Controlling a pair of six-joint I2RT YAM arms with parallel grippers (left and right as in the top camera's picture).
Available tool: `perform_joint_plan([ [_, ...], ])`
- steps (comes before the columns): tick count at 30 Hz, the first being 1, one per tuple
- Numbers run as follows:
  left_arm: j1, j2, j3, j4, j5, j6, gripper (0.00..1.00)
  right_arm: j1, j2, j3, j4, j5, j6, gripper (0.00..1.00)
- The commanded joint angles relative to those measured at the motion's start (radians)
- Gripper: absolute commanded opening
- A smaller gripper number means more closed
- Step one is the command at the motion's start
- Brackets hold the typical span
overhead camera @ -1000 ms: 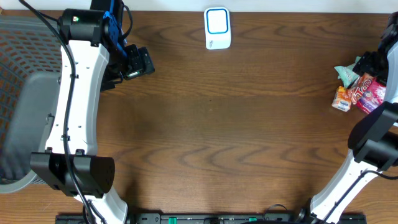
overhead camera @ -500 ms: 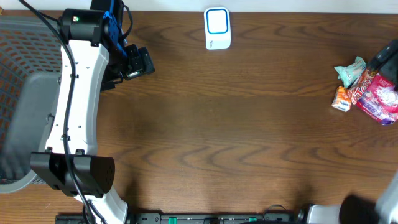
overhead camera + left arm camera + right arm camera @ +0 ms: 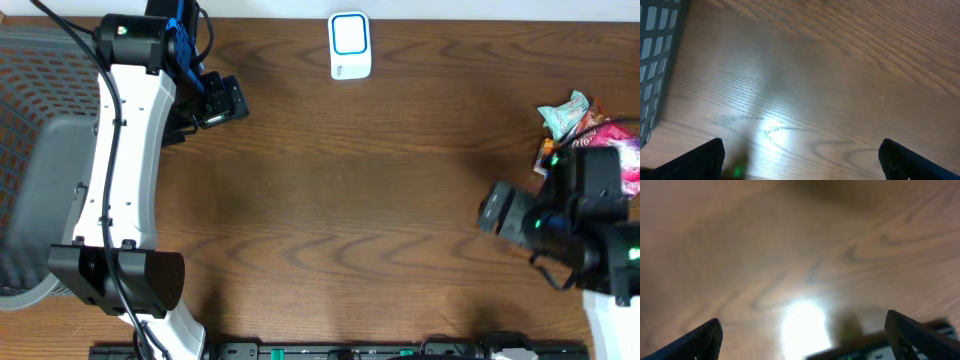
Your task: Scan the item barcode
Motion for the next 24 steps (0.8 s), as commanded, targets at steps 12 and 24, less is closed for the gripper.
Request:
perform_joint_plan([
  [12,0.003,0.008,0.003,-0.005,-0.006,-0.002,0.98,0.009,-0.029,-0.178,-0.045,-0.044,0.004,0.99],
  [24,0.003,0.008,0.003,-0.005,-0.006,-0.002,0.97,0.009,-0.025,-0.178,-0.045,-0.044,0.004,0.99],
])
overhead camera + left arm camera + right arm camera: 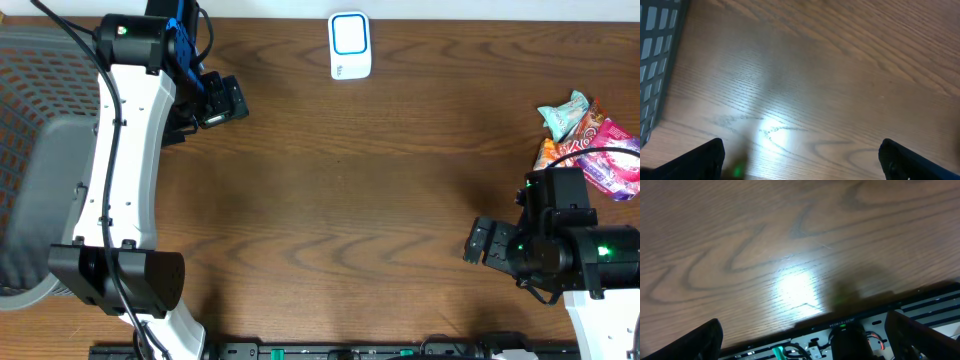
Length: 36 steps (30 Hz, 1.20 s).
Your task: Scan the item barcode
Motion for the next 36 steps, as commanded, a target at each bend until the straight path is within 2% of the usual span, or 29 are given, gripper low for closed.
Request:
perform_joint_plan([
  [1,0.003,0.009,0.003,-0.005,-0.006,-0.002,0.98,0.005,0.001,-0.006,0.0,-0.008,0.004,0.99],
  [8,0.003,0.009,0.003,-0.005,-0.006,-0.002,0.98,0.005,-0.082,-0.006,-0.003,-0.008,0.003,0.99],
  [11,0.003,0.009,0.003,-0.005,-0.006,-0.002,0.98,0.005,-0.152,-0.008,0.07,0.021,0.008,0.99],
  [14,0.003,0.009,0.003,-0.005,-0.006,-0.002,0.98,0.005,-0.252,-0.036,0.239,0.003,-0.037,0.99],
  [19,0.003,0.009,0.003,-0.005,-0.006,-0.002,0.98,0.005,-0.415,-0.168,0.475,-0.193,-0.338,0.99],
  [21,0.003,0.009,0.003,-0.005,-0.006,-0.002,0.98,0.005,-0.465,-0.24,0.55,-0.226,-0.385,0.99],
  [28,0.003,0.009,0.003,-0.005,-0.006,-0.002,0.98,-0.011,-0.599,-0.561,0.911,-0.234,-0.399,0.99],
  [36,0.003,0.009,0.003,-0.005,-0.006,-0.002,0.98,-0.011,-0.835,-0.872,1.349,-0.23,-0.338,0.99],
])
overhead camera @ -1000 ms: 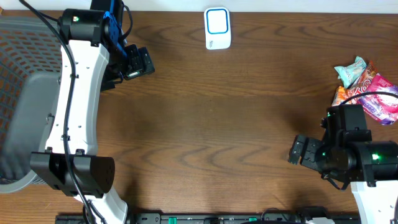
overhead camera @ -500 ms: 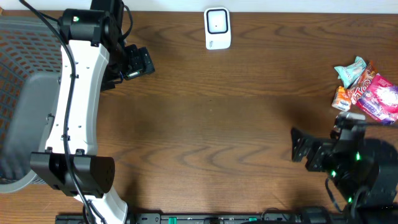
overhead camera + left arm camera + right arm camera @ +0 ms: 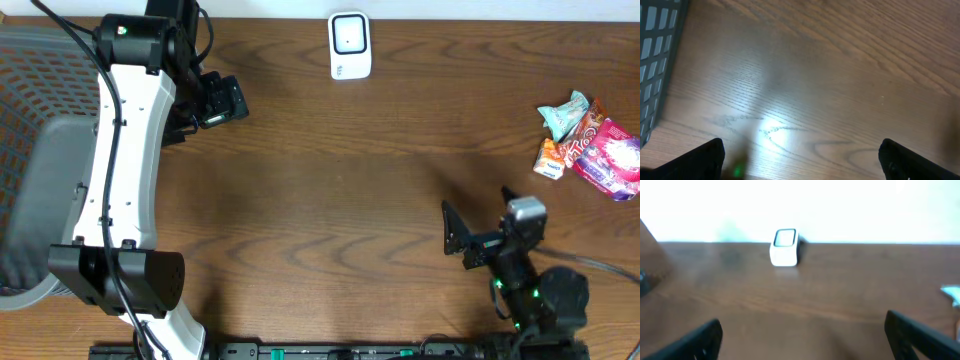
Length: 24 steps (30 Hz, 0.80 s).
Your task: Scan the item barcode
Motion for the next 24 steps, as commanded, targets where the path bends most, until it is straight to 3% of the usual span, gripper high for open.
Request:
perform_joint_plan([
  [1,0.003,0.008,0.003,-0.006,-0.006,-0.002,0.98,-0.005,-0.084,-0.09,0.098,0.008,0.013,0.99],
  [13,0.003,0.008,0.003,-0.006,-0.006,-0.002,0.98,-0.014,-0.22,-0.295,0.276,0.167,0.07,0.99],
  [24,0.003,0.008,0.003,-0.006,-0.006,-0.002,0.98,-0.064,-0.214,-0.297,0.111,0.171,-0.005,0.99],
])
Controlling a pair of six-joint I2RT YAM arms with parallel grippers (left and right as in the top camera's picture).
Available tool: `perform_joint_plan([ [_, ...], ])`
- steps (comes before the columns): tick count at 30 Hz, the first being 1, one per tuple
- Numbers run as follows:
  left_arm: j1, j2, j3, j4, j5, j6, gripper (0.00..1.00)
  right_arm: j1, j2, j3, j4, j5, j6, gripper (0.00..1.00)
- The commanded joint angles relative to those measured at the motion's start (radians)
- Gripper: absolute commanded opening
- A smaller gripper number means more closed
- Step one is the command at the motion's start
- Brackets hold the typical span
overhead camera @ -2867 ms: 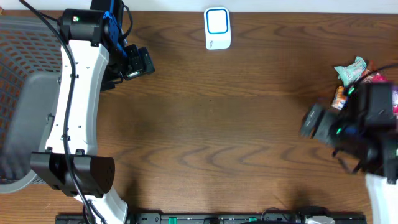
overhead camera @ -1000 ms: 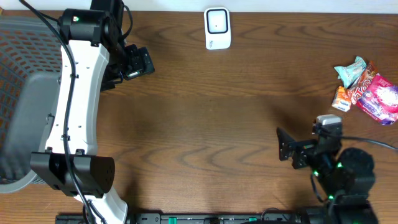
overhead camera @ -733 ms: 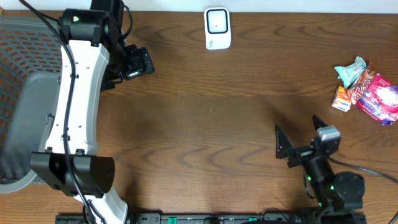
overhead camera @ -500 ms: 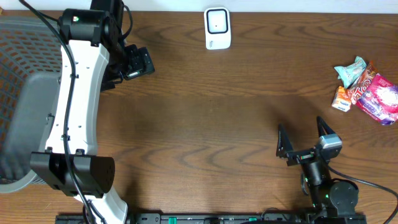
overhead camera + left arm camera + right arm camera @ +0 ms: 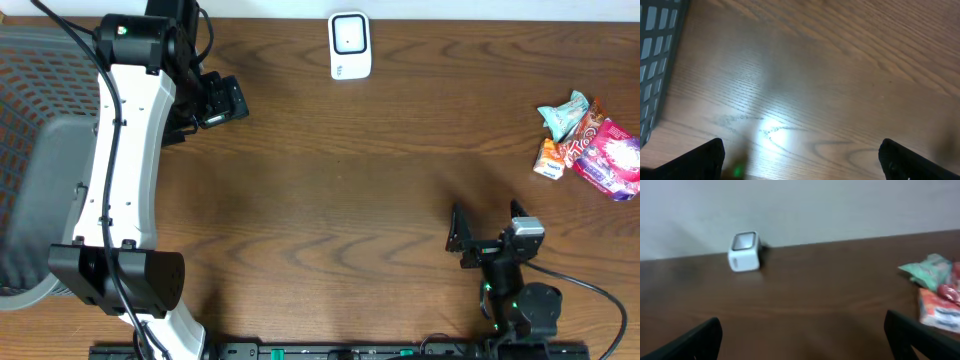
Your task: Scan the item barcode
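Observation:
The white barcode scanner stands at the table's far edge; the right wrist view shows it far off. A pile of bright snack packets lies at the right edge, also seen in the right wrist view. My right gripper sits low at the front edge, facing across the table, open and empty. My left gripper hovers open at the far left over bare wood, holding nothing.
A grey mesh basket fills the left side, its wall at the left gripper's side. A black rail runs along the front edge. Brown wood table lies between the arms.
The right arm has settled slightly lower and nearer the front edge. Its view has turned a bit to the right, so the packets now show. The left arm has not moved.
The right gripper was open and empty right next to the snack packets. Then it stood further back toward the front edge, looking down at the wood. Then it was folded at the front edge facing the scanner, as now. Packets and left arm stayed put.

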Motion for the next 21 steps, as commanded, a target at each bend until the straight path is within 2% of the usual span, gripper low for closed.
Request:
perform_joint_plan([
  [1,0.003,0.008,0.003,-0.005,-0.006,-0.002,0.98,-0.015,-0.001,-0.002,-0.005,0.013,-0.066,0.99],
  [4,0.003,0.008,0.003,-0.005,-0.006,-0.002,0.98,-0.015,0.005,-0.002,-0.006,0.018,-0.103,0.99],
  [21,0.003,0.008,0.003,-0.005,-0.006,-0.002,0.98,-0.023,-0.009,-0.002,-0.004,0.02,-0.104,0.99],
])
